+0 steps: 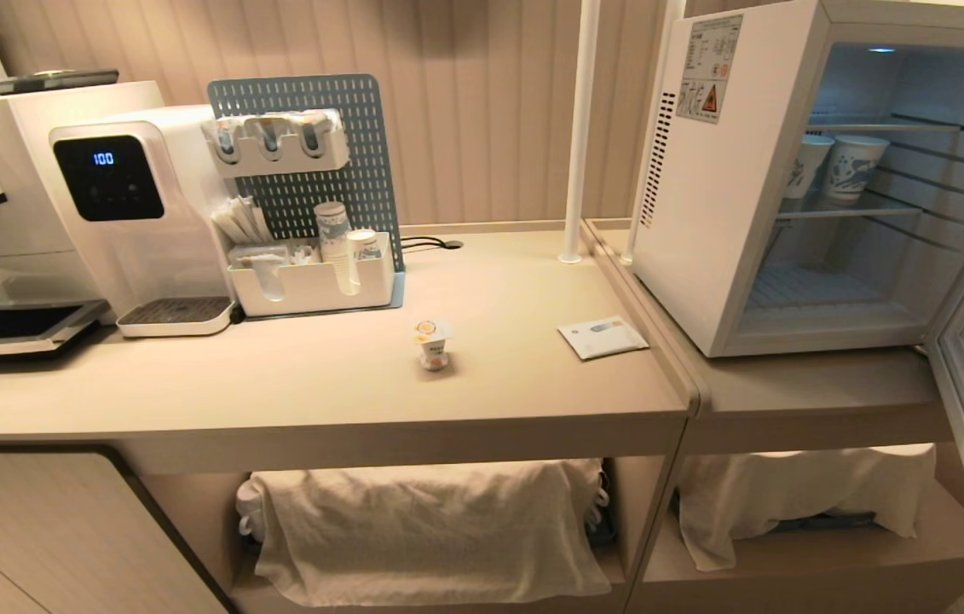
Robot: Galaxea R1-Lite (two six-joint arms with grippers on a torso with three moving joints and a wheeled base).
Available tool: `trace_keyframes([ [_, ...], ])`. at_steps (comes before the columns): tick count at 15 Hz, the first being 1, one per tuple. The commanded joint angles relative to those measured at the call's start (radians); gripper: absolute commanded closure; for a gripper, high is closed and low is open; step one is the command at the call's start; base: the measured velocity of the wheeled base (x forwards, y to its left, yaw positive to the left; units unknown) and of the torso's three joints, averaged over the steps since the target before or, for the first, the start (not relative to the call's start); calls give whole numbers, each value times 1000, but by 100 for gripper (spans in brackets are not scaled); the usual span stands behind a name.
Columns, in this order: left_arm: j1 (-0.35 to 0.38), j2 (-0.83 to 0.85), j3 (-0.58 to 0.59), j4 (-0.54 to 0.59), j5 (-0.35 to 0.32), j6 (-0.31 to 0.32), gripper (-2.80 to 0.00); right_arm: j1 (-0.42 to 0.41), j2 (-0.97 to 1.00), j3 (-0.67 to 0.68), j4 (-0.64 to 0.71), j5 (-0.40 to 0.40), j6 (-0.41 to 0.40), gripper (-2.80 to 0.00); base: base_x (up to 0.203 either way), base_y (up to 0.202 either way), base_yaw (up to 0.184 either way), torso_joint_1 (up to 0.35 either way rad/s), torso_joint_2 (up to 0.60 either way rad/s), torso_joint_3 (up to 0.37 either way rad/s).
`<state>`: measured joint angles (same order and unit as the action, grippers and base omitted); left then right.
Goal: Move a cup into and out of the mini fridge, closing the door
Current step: Open the freezer door
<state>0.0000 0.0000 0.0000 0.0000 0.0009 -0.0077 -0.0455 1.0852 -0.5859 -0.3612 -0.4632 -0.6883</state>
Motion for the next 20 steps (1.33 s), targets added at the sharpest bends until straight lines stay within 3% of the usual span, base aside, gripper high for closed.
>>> trace_keyframes([
  [1, 0, 0, 0, 0, 1, 0, 0, 0, -10, -6, -6, -2, -5, 0, 0, 0, 0, 0, 0, 0],
  [16, 0, 0, 0, 0, 1, 0, 0, -62, -3, -34, 6, -32, -22, 0, 0, 0, 0, 0, 0, 0],
  [20, 0, 0, 0, 0, 1, 0, 0, -63, -44, -20, 49, -93, -36, 0, 0, 0, 0, 0, 0, 0],
])
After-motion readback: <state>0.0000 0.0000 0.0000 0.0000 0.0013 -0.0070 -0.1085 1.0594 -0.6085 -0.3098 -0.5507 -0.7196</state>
